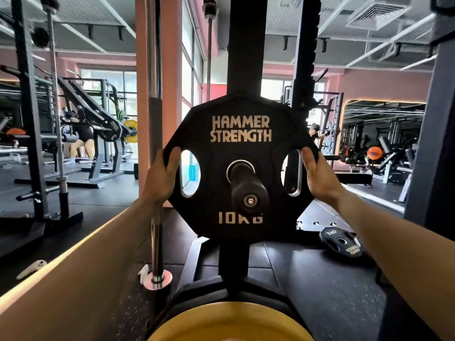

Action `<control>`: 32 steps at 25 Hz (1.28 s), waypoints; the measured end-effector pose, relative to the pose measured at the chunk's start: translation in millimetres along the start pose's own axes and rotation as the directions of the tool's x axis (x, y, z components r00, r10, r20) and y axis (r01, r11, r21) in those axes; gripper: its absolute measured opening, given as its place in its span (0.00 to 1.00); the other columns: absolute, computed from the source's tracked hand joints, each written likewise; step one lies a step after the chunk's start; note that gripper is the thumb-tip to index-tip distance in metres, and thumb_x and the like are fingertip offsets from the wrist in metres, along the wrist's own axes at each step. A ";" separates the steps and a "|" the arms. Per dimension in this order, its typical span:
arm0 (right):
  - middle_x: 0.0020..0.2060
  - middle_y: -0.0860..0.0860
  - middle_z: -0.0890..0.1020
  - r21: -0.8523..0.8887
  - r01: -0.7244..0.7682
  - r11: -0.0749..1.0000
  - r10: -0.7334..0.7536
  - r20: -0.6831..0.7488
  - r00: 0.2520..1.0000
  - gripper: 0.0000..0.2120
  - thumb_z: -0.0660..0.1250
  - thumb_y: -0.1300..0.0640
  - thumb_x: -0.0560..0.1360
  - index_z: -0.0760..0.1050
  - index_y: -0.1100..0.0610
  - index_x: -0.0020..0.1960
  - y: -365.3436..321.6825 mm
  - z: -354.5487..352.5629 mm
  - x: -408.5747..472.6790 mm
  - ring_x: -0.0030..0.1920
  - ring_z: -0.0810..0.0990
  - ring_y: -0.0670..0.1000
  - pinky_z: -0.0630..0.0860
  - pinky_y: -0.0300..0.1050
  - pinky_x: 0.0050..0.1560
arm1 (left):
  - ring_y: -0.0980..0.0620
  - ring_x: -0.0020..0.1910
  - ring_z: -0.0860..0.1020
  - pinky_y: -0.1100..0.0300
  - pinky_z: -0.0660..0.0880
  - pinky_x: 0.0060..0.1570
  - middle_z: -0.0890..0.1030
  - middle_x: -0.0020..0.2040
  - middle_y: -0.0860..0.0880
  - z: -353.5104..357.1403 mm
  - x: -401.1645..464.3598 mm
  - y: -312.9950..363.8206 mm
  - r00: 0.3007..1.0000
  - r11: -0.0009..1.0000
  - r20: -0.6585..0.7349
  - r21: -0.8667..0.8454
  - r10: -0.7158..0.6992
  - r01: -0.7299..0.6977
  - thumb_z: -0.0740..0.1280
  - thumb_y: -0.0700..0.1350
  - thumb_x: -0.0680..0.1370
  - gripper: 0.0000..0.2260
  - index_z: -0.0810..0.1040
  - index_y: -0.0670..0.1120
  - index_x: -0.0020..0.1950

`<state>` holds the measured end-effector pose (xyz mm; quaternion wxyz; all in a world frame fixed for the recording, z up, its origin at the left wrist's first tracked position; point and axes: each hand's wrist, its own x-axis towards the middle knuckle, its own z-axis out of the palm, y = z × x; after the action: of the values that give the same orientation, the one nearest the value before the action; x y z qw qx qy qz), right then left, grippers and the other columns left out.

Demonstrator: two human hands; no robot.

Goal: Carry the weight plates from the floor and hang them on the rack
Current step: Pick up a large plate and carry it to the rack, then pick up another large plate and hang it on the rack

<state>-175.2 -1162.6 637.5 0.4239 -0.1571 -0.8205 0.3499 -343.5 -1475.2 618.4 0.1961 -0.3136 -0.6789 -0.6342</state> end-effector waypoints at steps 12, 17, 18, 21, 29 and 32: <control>0.58 0.59 0.78 -0.499 -0.265 0.825 0.459 0.318 0.830 0.29 0.60 0.38 0.78 0.71 0.62 0.65 -61.2 -35.5 -106.6 0.54 0.78 0.60 0.71 0.47 0.49 | 0.39 0.58 0.79 0.52 0.74 0.55 0.79 0.61 0.42 -67.2 -80.7 36.6 0.746 0.666 0.324 0.716 -0.582 0.209 0.64 0.58 0.79 0.23 0.73 0.44 0.66; 0.50 0.53 0.77 -0.566 -0.352 0.746 0.653 0.515 0.555 0.21 0.62 0.40 0.78 0.74 0.58 0.57 -121.7 -95.2 -198.0 0.49 0.74 0.54 0.69 0.46 0.48 | 0.41 0.60 0.77 0.53 0.73 0.55 0.79 0.62 0.42 -102.4 -175.4 130.3 0.436 0.498 0.350 0.817 -0.829 0.290 0.63 0.57 0.80 0.20 0.76 0.43 0.63; 0.51 0.53 0.78 -0.584 -0.373 0.721 0.687 0.533 0.494 0.22 0.62 0.40 0.78 0.74 0.58 0.57 -138.3 -111.3 -217.9 0.50 0.75 0.55 0.69 0.46 0.48 | 0.42 0.59 0.77 0.54 0.72 0.54 0.79 0.61 0.42 -109.3 -192.2 155.8 0.370 0.474 0.356 0.825 -0.858 0.307 0.63 0.56 0.81 0.20 0.76 0.43 0.63; 0.55 0.54 0.78 -0.620 -0.478 0.622 0.778 0.559 0.288 0.23 0.61 0.40 0.79 0.75 0.59 0.62 -186.3 -159.2 -276.3 0.56 0.77 0.56 0.71 0.47 0.54 | 0.47 0.55 0.77 0.55 0.72 0.54 0.79 0.57 0.46 -131.9 -238.7 230.9 0.128 0.356 0.333 0.859 -0.934 0.367 0.61 0.57 0.81 0.19 0.76 0.45 0.64; 0.60 0.58 0.79 -0.709 -0.641 0.294 0.869 0.477 -0.129 0.21 0.63 0.46 0.80 0.75 0.61 0.63 -277.7 -293.1 -470.1 0.57 0.77 0.55 0.72 0.48 0.57 | 0.45 0.60 0.78 0.57 0.72 0.56 0.80 0.61 0.44 -201.7 -384.1 385.8 -0.277 0.172 0.274 0.924 -0.921 0.341 0.63 0.56 0.81 0.19 0.77 0.44 0.64; 0.58 0.57 0.80 -0.691 -0.701 0.175 0.889 0.416 -0.189 0.18 0.65 0.49 0.79 0.77 0.61 0.62 -284.3 -323.5 -519.3 0.53 0.76 0.53 0.73 0.49 0.56 | 0.45 0.61 0.77 0.57 0.71 0.58 0.80 0.62 0.44 -215.6 -421.0 402.6 -0.310 0.201 0.266 0.953 -0.913 0.224 0.63 0.55 0.80 0.18 0.78 0.44 0.62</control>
<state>403.5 -1508.5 662.5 -0.3330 -0.5098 -0.6396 0.4692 205.6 -1762.4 661.5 -0.5600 -0.0931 -0.8218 -0.0489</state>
